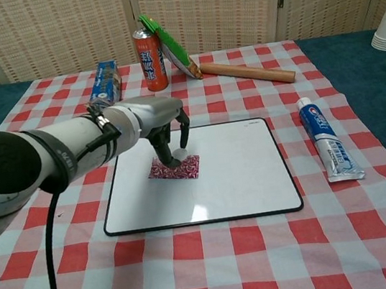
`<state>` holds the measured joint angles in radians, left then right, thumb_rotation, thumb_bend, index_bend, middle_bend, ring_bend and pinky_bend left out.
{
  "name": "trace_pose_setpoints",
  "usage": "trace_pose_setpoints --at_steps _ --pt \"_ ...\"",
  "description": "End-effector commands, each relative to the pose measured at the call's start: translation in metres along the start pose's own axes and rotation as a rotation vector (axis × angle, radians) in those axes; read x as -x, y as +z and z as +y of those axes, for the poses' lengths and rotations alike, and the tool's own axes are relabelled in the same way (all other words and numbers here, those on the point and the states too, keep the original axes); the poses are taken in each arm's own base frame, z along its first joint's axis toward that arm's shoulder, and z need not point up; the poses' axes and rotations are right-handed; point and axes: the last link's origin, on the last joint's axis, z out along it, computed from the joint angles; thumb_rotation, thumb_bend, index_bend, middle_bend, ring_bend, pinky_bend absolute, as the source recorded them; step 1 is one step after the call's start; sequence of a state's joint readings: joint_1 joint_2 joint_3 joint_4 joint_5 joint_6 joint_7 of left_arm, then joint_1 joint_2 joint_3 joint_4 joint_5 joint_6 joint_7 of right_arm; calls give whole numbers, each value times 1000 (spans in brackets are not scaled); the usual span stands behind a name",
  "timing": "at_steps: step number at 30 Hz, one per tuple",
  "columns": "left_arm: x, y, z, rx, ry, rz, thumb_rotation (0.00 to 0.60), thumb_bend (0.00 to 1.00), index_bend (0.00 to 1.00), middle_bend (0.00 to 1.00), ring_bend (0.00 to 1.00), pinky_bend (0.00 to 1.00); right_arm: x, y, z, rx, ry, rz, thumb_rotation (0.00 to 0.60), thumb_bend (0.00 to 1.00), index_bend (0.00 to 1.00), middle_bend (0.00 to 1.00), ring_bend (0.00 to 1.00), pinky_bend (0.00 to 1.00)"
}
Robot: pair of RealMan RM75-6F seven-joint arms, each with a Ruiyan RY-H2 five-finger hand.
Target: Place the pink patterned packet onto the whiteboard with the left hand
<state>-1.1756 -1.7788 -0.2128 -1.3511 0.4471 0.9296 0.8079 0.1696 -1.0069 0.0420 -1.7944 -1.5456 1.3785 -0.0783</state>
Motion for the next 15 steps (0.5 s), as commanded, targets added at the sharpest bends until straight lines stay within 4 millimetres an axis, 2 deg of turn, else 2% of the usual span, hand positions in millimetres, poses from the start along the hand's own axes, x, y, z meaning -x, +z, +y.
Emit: trace_pose_setpoints --at_steps 1,10,15 --pt "3 1 -1 0 0 -3 600 301 525 1000 1000 1000 0 0 0 0 0 -1 548 154 30 166 125 173" --pt "10 4 -4 -6 -3 -19 600 295 511 1000 1000 1000 0 1 1 3 1 -2 546 154 30 166 125 173" --pt "9 5 -7 -1 -17 -22 600 268 471 1000 1000 1000 1 1 0 -1 -1 -6 548 154 30 166 125 173"
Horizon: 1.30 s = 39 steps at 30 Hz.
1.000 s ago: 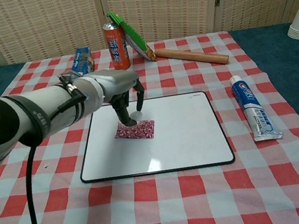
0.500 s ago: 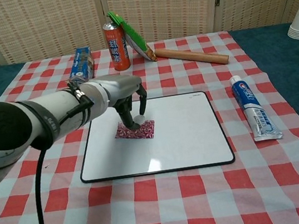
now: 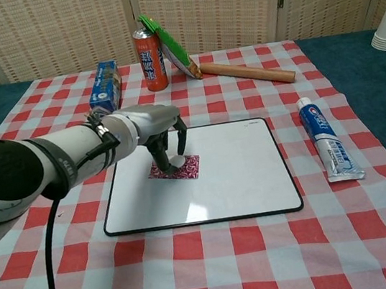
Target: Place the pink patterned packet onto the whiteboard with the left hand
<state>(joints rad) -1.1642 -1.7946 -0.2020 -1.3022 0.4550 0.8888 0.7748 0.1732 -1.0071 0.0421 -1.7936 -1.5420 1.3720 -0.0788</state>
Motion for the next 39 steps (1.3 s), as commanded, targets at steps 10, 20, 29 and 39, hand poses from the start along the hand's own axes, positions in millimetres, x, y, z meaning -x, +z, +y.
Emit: trace_pose_setpoints --at_steps 10,20,29,39 --pt "-9 -2 -8 3 -5 12 600 245 391 1000 1000 1000 -1 0 1 1 3 3 547 153 30 166 125 173" --pt "-36 -23 -42 -58 9 74 600 244 428 1000 1000 1000 -2 -1 2 -2 6 4 548 154 30 166 125 173" --pt "-41 -100 -139 -213 -121 270 600 264 587 834 911 939 1 -3 -3 -30 5 -8 548 154 30 166 126 173" --pt "0 -182 -200 -220 -462 688 600 294 589 764 856 934 9 5 -6 -26 -7 -41 546 154 30 166 126 173"
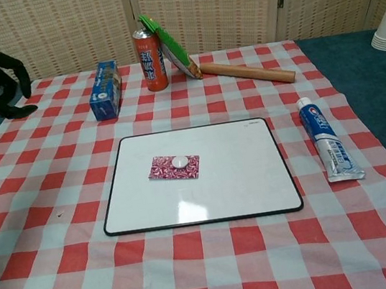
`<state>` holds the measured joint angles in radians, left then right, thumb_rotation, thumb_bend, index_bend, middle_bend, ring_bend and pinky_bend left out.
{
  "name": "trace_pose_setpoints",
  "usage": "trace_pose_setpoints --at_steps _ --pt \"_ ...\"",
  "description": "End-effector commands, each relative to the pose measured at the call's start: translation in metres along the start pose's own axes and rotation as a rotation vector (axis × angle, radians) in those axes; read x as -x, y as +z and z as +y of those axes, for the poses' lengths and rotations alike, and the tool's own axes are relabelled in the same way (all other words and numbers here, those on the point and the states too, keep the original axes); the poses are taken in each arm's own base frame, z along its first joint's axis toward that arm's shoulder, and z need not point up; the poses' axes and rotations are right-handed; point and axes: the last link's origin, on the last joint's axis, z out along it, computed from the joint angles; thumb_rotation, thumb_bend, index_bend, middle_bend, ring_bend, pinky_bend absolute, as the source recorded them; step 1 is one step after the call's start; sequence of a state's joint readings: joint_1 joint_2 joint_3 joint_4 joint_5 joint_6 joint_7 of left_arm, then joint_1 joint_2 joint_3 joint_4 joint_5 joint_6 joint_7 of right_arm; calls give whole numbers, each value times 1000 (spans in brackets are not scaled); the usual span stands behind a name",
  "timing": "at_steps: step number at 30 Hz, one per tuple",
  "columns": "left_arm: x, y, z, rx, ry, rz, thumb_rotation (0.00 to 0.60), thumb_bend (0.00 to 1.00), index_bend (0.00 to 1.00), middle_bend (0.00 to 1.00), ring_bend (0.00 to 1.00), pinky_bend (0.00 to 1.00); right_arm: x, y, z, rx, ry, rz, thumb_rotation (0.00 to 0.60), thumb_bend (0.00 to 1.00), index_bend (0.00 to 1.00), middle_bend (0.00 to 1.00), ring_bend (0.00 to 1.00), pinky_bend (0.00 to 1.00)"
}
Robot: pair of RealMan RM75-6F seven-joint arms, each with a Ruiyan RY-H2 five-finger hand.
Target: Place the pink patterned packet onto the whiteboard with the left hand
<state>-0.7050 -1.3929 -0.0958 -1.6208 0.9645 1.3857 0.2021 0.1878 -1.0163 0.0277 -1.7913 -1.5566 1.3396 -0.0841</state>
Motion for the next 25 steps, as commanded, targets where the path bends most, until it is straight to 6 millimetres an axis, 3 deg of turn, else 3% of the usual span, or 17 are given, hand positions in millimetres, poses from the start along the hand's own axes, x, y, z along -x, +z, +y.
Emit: trace_pose_setpoints --at_steps 1,5,10,13,19,21,25 --pt "-4 -51 -48 -18 -167 214 600 294 588 756 847 931 2 4 -1 2 -2 2 547 153 30 166 126 174" --pt "5 -74 -68 -56 -179 210 600 293 561 708 784 897 5 6 -4 -3 -4 6 547 153 30 166 114 174" --pt "9 -98 -98 -77 -186 232 600 291 448 573 648 827 6 6 -2 15 -16 15 548 153 30 166 89 174" --pt "13 -110 -116 -70 -155 197 600 288 312 418 477 687 5 4 -3 19 -19 22 547 153 30 166 90 174" --pt "30 -132 -130 2 -39 141 600 258 29 60 64 229 6 3 -5 17 -28 21 548 153 30 166 93 174" --pt "36 -135 -130 36 -42 145 600 301 0 6 6 149 6 2 -5 20 -30 30 548 154 30 166 93 174" --pt "40 -133 -131 74 -72 128 599 502 0 0 0 85 5 1 -4 26 -28 40 547 154 30 166 93 174"
